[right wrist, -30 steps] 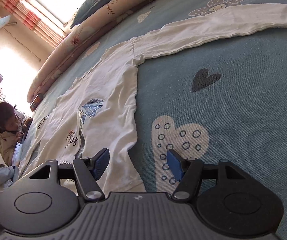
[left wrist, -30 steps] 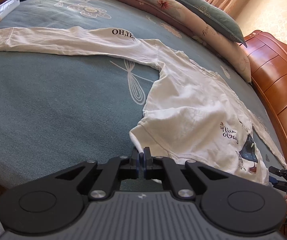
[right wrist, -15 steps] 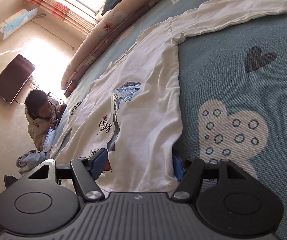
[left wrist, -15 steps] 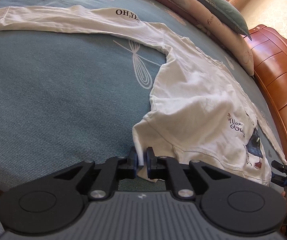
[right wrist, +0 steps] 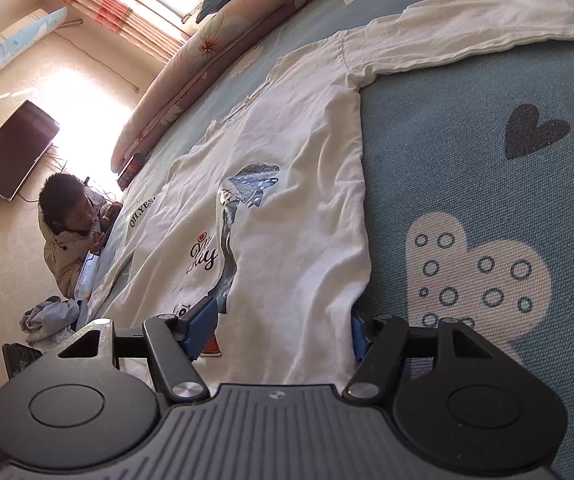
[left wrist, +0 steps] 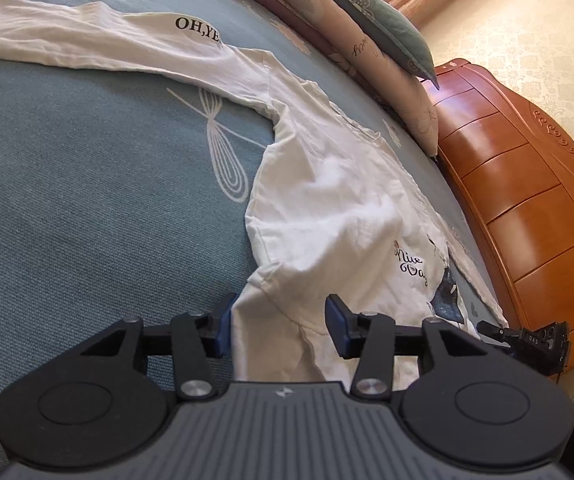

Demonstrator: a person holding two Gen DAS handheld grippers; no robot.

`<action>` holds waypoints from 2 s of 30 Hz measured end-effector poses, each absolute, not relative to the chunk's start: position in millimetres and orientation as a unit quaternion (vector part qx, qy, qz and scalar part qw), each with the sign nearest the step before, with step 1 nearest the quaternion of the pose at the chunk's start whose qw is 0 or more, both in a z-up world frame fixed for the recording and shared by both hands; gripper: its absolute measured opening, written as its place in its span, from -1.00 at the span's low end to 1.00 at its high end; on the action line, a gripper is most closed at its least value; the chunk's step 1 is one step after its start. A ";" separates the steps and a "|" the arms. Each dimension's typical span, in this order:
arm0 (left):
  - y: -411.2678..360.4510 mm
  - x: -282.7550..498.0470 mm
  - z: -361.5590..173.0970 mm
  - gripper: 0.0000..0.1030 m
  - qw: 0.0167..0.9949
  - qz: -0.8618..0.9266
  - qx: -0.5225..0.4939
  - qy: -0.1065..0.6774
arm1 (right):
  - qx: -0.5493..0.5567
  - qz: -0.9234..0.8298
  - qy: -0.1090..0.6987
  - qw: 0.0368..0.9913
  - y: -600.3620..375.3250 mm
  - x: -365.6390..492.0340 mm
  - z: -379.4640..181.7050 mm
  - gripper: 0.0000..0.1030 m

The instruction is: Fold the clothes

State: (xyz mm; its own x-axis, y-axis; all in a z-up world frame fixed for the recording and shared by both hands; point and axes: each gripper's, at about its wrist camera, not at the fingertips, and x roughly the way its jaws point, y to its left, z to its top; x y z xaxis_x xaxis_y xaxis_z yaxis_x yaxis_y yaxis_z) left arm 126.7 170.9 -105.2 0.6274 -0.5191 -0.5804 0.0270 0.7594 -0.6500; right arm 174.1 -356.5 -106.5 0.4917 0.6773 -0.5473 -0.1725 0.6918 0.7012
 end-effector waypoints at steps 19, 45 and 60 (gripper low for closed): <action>142.7 117.5 -74.1 -0.98 0.858 -0.177 -0.258 0.407 | 0.248 0.224 0.442 0.833 -360.5 161.6 -73.1 -0.91; 130.9 102.4 -28.8 -0.42 0.891 -0.111 -0.128 0.422 | 0.100 0.124 0.446 0.881 -337.3 158.2 -31.4 -0.52; 85.8 133.1 -76.3 -0.34 0.896 -0.120 -0.004 0.428 | -0.011 0.163 0.447 0.879 -233.4 121.0 -70.3 0.06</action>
